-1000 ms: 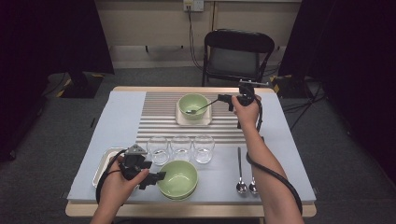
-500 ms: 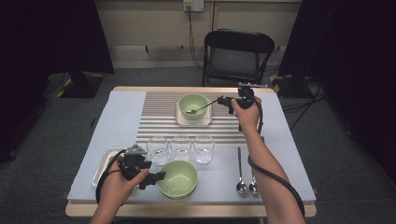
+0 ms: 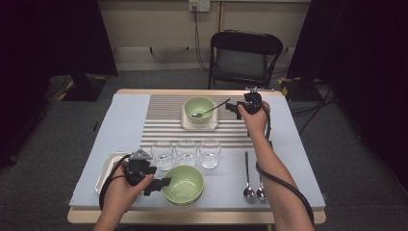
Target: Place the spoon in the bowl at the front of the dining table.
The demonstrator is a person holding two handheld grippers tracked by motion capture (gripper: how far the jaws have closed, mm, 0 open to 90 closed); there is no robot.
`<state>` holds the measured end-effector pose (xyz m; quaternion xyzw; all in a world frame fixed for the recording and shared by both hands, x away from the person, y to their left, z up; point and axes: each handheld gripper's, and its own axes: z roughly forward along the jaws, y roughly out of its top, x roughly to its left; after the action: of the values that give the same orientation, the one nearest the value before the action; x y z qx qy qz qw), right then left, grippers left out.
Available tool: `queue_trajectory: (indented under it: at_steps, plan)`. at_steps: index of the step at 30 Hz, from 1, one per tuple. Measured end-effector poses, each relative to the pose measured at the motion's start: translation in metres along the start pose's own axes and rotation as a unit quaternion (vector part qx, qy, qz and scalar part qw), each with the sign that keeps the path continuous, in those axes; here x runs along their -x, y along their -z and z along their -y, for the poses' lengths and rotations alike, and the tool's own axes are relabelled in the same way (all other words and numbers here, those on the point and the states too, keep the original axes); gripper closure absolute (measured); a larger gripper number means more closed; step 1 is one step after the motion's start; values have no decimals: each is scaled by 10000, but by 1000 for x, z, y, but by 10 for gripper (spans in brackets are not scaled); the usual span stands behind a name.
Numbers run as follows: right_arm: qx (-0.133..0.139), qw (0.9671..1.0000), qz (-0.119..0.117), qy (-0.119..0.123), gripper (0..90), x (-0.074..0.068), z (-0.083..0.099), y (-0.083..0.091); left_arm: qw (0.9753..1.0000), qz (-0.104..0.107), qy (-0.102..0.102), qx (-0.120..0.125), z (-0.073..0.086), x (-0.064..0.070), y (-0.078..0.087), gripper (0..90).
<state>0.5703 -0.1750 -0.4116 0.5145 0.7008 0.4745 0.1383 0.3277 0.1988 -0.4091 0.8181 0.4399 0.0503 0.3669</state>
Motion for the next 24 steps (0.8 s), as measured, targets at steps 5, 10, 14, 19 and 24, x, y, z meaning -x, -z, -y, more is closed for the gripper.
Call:
queue_trajectory:
  at_steps: [5,10,14,19,24]
  plan:
    - [3,10000,77,16,368,2,-1,-3,10000,-2,10,11,0,-1,1,261]
    - [-12,10000,69,-17,368,5,0,-6,10000,-6,10,18,0,-1,1,261]
    - [-50,9999,109,61,368,4,-1,-6,10000,-10,9,23,0,-1,2,261]
    - [-68,9999,99,116,365,1,-2,-5,10000,-29,-4,40,0,-1,3,260]
    - [-73,9999,59,138,361,0,1,-1,10000,-35,7,49,0,-2,3,260]
